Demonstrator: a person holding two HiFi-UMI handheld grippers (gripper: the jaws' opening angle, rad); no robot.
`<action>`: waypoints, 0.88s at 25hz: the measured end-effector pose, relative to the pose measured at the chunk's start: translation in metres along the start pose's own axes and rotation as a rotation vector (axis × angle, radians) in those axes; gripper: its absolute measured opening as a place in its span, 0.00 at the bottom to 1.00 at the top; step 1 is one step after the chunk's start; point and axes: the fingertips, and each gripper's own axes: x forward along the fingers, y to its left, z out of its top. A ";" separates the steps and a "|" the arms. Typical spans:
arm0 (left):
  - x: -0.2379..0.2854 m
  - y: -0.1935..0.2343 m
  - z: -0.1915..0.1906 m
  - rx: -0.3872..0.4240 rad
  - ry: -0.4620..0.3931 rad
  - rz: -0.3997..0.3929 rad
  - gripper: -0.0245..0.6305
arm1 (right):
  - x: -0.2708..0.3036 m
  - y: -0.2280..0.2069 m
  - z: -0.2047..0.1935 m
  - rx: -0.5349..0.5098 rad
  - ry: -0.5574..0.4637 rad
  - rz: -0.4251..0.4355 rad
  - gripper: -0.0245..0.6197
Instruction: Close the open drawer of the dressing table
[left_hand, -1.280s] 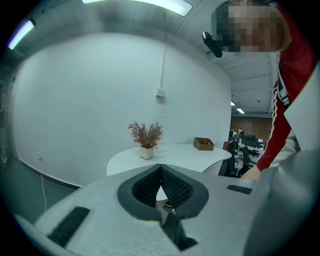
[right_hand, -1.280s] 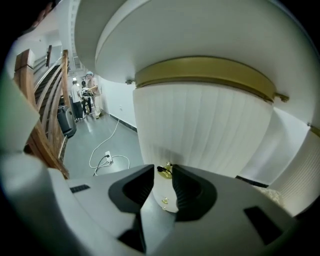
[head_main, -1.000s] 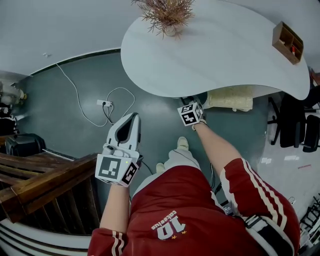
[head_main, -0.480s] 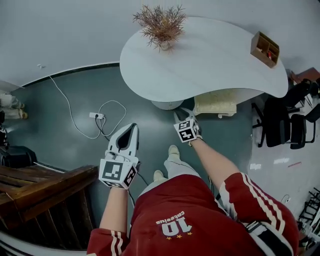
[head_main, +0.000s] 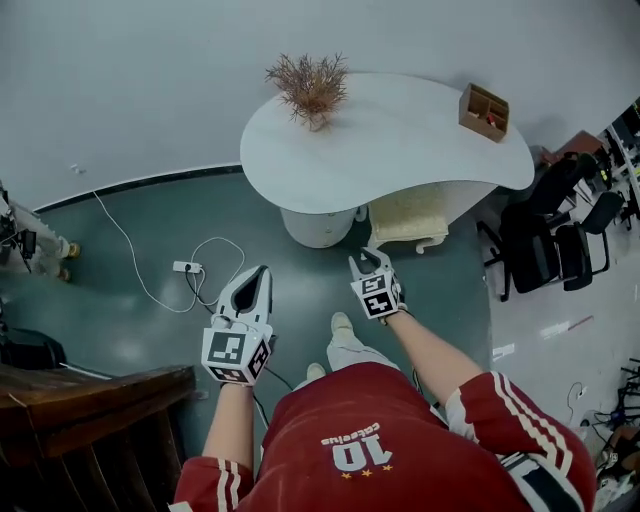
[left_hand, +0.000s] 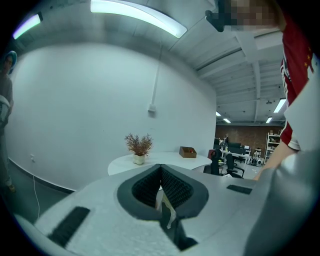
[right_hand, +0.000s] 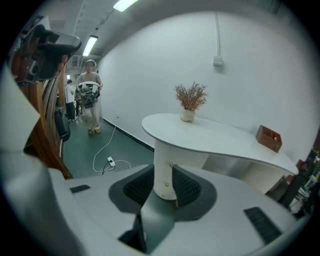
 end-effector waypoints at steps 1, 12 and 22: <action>-0.007 -0.002 0.001 0.002 -0.001 -0.008 0.04 | -0.014 0.002 0.003 0.012 -0.010 -0.011 0.22; -0.068 -0.062 0.051 0.099 -0.088 -0.095 0.04 | -0.175 0.012 0.062 0.090 -0.223 -0.068 0.21; -0.086 -0.158 0.094 0.089 -0.186 -0.031 0.04 | -0.313 -0.045 0.121 0.129 -0.450 0.040 0.19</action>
